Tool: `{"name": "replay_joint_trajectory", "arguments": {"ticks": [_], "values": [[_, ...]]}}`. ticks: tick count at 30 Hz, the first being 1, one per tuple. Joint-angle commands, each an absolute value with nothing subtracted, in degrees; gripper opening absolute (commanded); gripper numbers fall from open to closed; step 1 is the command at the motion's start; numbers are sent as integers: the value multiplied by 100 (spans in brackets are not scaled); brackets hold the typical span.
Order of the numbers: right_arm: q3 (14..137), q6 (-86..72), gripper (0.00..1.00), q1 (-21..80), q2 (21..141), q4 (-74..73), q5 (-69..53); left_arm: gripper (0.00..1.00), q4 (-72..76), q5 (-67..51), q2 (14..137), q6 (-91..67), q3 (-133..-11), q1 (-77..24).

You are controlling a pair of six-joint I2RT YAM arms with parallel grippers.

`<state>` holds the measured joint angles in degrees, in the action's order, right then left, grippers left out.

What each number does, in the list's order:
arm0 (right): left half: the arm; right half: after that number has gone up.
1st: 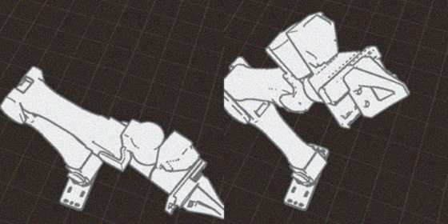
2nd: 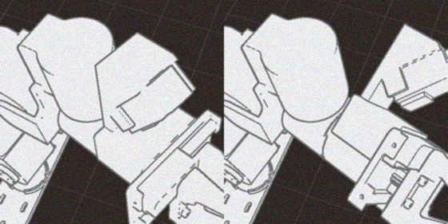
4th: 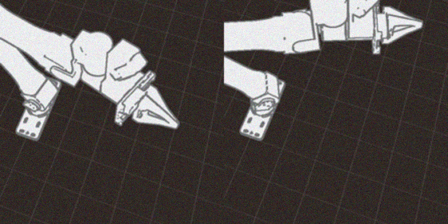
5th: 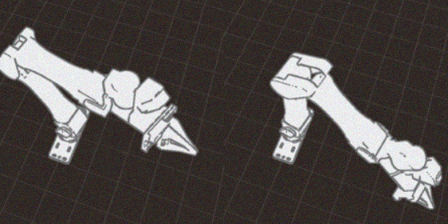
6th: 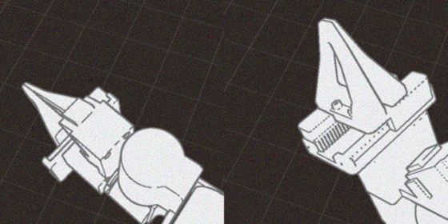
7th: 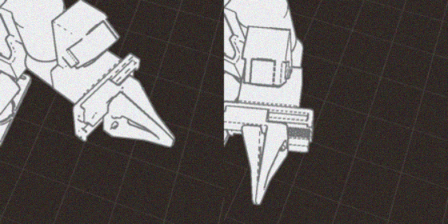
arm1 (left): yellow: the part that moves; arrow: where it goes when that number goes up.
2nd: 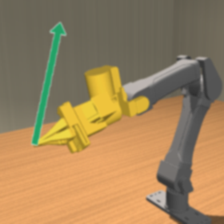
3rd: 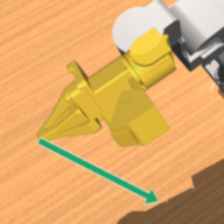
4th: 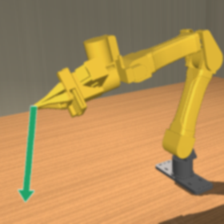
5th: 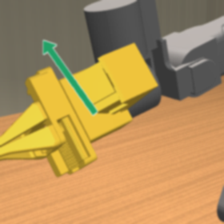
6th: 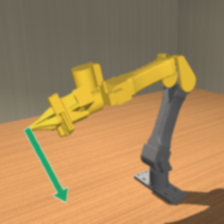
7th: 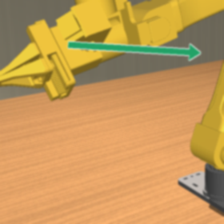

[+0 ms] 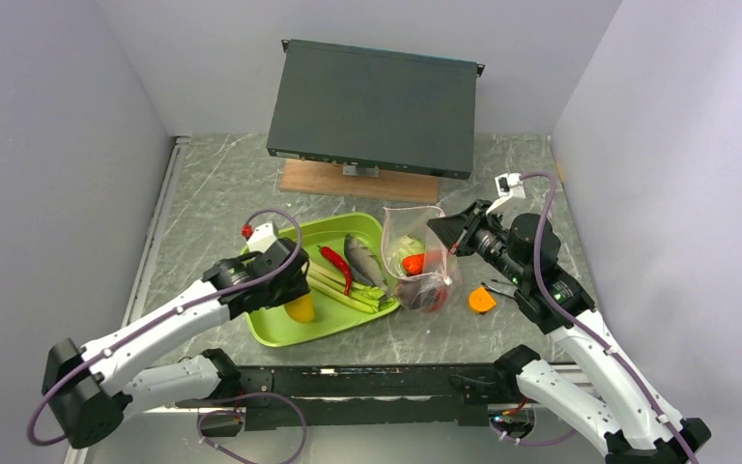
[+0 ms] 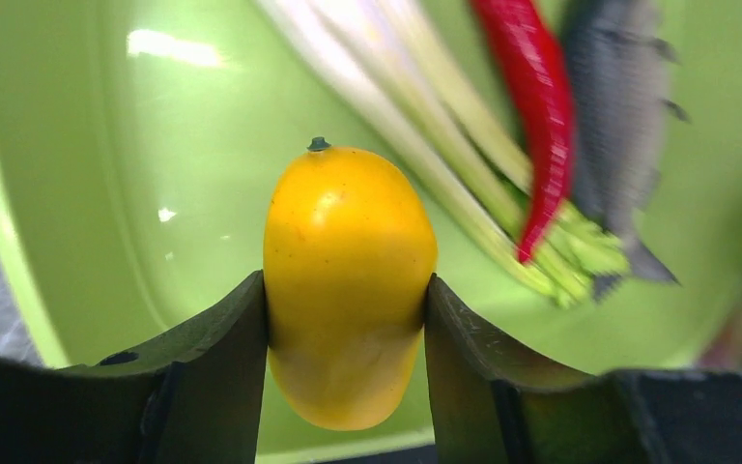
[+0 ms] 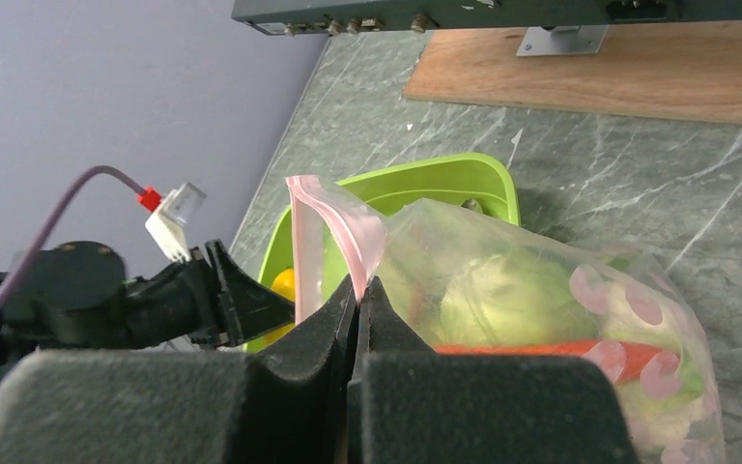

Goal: Place the food in the zip-top bag and seal the zipper
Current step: Pick up the fake fruit from the bin, then place the fake fruit in the zipper food storage bag.

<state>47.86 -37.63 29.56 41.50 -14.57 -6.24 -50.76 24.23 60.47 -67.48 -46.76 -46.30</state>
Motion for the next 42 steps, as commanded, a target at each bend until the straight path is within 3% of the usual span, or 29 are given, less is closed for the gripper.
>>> {"name": "replay_joint_trajectory", "arguments": {"ticks": [1, 7, 11, 23, 29, 37, 42], "values": [[4755, -3736, 0, 2978, 4063, -1315, -581, 4, -3904, 1454, 5374, -5437, -4785, -4615], [4746, -3733, 0, 2981, 4027, -1318, -571, 5, -1535, -270, 4390, -4348, -4291, -4619], [4742, -3759, 0, 2975, 4034, -1281, -646, 2, -462, -1090, 4409, -3971, -4454, -4614], [4916, -3905, 0, 2979, 4019, -1088, -855, 0, 1590, -2561, 6327, -4560, -5379, -4635], [4980, -3976, 0, 2974, 4008, -968, -992, 0, 2103, -2539, 7142, -4652, -5804, -4746], [5182, -4017, 0, 2982, 3882, -987, -1068, 15, 2136, -1207, 7488, -3996, -5786, -5092], [5175, -4000, 0, 2979, 3875, -1027, -1048, 52, 1964, -957, 7525, -3963, -5738, -5158]]}}
